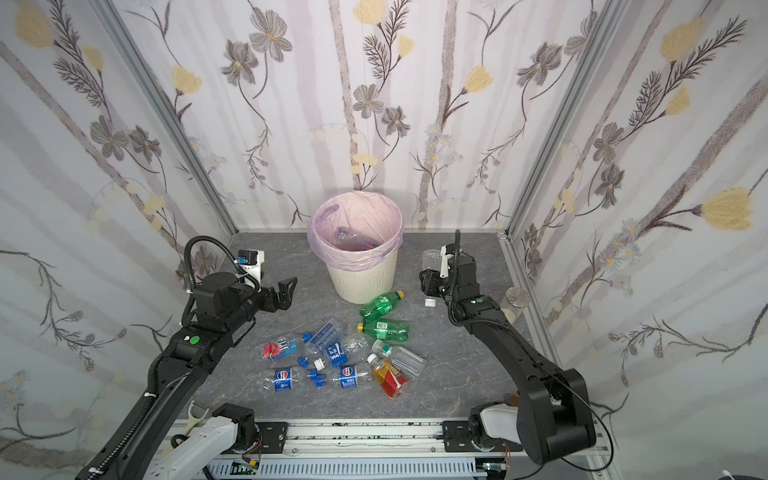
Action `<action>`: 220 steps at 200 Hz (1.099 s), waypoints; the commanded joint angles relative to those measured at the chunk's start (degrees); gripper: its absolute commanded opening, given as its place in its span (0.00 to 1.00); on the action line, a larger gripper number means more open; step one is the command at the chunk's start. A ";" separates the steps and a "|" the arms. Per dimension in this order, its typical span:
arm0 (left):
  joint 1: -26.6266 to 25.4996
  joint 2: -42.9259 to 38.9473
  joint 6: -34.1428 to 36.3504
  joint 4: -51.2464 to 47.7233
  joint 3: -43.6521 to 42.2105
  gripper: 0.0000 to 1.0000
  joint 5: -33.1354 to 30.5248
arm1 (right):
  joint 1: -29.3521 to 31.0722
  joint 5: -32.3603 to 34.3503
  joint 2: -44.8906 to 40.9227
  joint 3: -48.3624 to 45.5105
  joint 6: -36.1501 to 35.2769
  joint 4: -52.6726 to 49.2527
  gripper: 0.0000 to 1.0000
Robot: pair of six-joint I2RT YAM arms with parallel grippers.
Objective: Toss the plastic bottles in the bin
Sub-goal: 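Lift the blue-labelled bottle with the right gripper and drop it into the bin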
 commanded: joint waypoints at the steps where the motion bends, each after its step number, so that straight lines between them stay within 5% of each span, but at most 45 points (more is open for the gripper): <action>1: 0.07 0.04 2.97 -1.22 1.03 1.00 0.91 | 0.29 -1.51 -9.20 -3.97 -3.81 7.13 0.51; 38: 0.02 0.53 4.34 -2.40 1.92 1.00 0.61 | 0.88 -3.61 -26.21 -11.87 -2.77 14.35 0.52; 73: 0.03 1.55 5.38 -3.16 2.70 1.00 0.68 | 2.15 -8.51 -29.94 -10.43 -0.78 15.97 0.52; 112: -0.02 2.65 6.53 -5.11 4.34 1.00 0.25 | 10.40 -5.90 -15.03 7.58 -4.91 13.32 0.53; 165: -0.04 3.98 9.33 -9.01 6.93 1.00 -1.81 | 15.64 -1.12 27.32 58.60 -3.28 -17.31 0.86; 220: -0.05 5.24 13.18 -15.37 9.05 1.00 -5.27 | 14.24 -0.73 14.90 39.21 -2.05 -3.81 0.92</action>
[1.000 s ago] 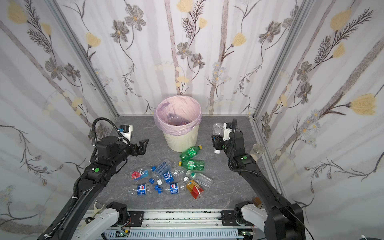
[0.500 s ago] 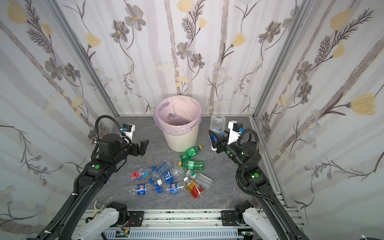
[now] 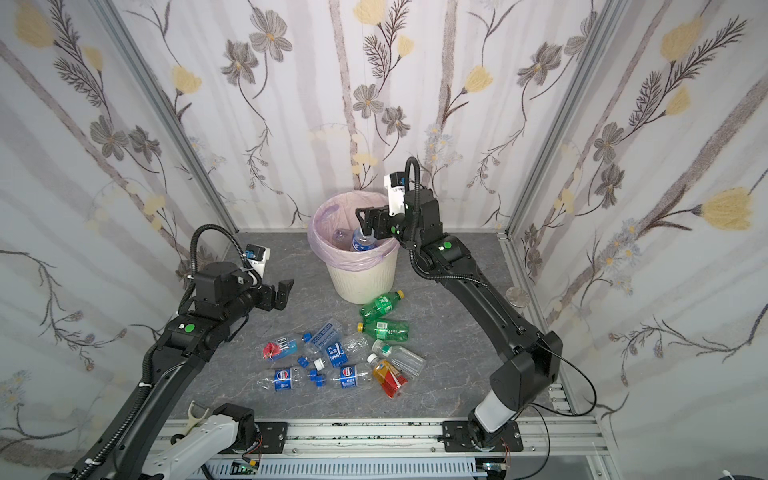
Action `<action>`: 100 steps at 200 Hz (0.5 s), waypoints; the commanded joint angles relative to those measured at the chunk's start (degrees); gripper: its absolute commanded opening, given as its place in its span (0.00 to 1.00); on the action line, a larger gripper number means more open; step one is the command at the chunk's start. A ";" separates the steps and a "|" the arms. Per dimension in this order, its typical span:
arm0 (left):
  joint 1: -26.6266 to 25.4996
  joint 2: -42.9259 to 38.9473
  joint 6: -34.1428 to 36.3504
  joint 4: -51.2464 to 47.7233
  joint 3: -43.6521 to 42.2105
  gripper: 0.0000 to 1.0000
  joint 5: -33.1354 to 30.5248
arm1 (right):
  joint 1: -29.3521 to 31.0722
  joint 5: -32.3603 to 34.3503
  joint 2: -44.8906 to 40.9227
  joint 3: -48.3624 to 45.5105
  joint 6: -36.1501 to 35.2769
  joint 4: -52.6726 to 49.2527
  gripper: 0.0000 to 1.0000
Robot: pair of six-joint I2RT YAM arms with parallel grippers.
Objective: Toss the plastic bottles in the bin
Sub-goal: 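Lift the blue-labelled bottle with the right gripper and drop it into the bin, then reach the left gripper to the Fiji bottle while the right gripper withdraws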
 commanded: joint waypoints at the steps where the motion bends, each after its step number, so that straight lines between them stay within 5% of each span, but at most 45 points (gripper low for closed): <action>1: -0.06 1.04 3.45 -3.98 1.19 1.00 -2.02 | -1.21 0.91 -5.19 -6.54 1.28 6.02 0.92; 46: -1.42 3.77 5.10 -8.17 2.88 1.00 -1.56 | -4.50 -0.80 -13.35 -15.56 3.01 7.91 0.92; 100: -5.62 6.77 16.84 -14.21 -2.37 1.00 -17.10 | -6.77 -1.69 -19.33 -24.65 2.05 8.57 0.92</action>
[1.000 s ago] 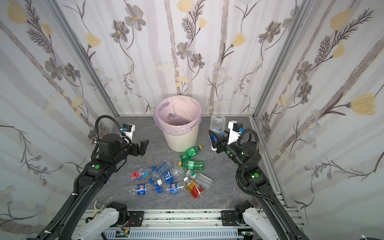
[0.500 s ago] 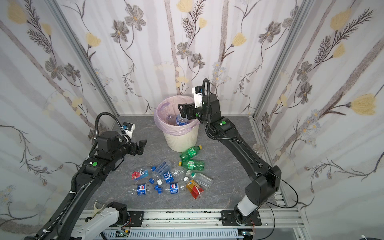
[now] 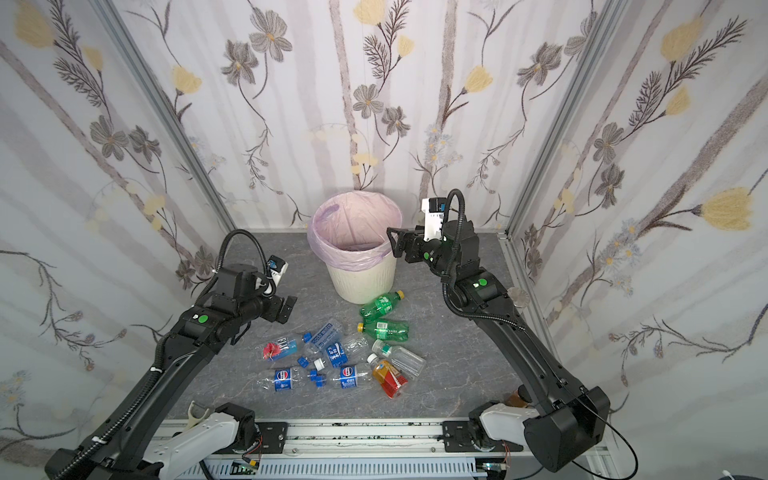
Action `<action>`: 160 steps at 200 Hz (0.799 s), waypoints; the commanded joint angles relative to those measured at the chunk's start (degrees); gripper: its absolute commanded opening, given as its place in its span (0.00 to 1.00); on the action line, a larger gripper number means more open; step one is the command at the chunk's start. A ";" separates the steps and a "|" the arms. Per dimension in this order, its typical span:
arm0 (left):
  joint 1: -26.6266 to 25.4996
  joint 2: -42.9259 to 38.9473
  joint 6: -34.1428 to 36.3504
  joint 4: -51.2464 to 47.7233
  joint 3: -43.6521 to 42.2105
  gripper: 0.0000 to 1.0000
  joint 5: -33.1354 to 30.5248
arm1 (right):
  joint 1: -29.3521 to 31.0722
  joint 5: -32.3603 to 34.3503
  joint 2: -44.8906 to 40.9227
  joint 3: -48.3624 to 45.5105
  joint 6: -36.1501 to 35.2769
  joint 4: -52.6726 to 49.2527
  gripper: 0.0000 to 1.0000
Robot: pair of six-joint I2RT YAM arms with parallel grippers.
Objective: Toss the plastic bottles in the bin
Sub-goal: 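Reach the left gripper to the Fiji bottle while the right gripper withdraws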
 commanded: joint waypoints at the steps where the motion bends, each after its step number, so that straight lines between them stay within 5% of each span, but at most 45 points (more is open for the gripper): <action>1: -1.13 1.92 7.16 -4.66 -1.98 1.00 -9.58 | -0.94 -0.73 -1.92 -3.28 -0.40 2.27 0.92; 160: -3.16 4.65 8.00 -8.36 -16.43 0.93 -2.76 | -7.53 -7.29 -8.58 -22.22 0.88 11.05 0.92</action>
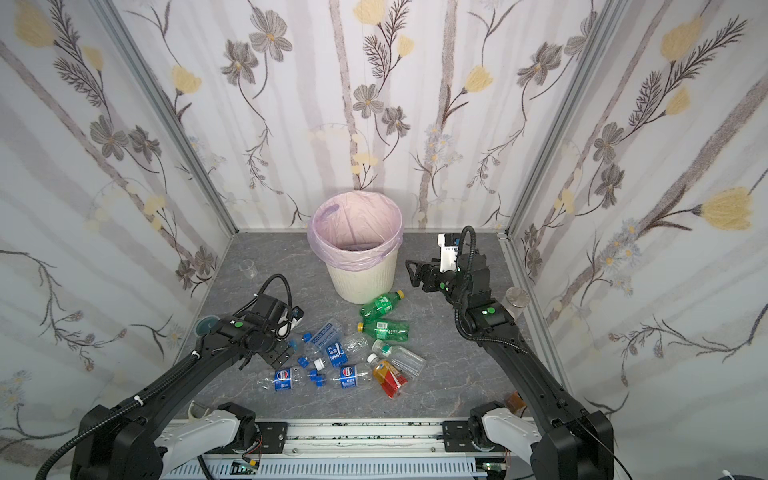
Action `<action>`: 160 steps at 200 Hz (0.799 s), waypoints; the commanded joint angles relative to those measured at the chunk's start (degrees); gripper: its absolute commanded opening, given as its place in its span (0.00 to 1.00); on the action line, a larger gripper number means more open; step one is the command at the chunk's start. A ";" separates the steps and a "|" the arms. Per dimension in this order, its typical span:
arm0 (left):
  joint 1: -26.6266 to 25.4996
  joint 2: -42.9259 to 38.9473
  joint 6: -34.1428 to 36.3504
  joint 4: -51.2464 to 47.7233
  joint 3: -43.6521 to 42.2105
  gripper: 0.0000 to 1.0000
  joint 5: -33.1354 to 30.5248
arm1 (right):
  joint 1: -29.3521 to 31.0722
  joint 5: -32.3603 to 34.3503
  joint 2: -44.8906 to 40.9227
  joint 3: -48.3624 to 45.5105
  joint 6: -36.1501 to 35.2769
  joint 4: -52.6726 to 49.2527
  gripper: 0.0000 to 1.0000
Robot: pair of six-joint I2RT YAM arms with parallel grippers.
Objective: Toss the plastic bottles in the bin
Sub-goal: 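Reach the left gripper to the Fiji bottle while the right gripper withdraws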
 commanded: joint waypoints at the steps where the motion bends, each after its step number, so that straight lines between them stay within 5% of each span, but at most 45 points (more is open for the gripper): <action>1: -0.22 -0.07 0.70 0.56 -1.18 0.93 1.15 | -0.38 -1.50 -0.45 -1.32 0.81 4.37 0.92; 60: -1.82 2.92 -0.80 5.08 -2.23 0.88 -4.51 | -1.76 -2.22 -3.62 -4.74 0.83 4.76 0.93; 160: -1.82 7.99 -0.18 11.09 -3.74 0.85 -4.34 | -2.77 -3.07 -9.19 -7.19 0.75 3.12 0.93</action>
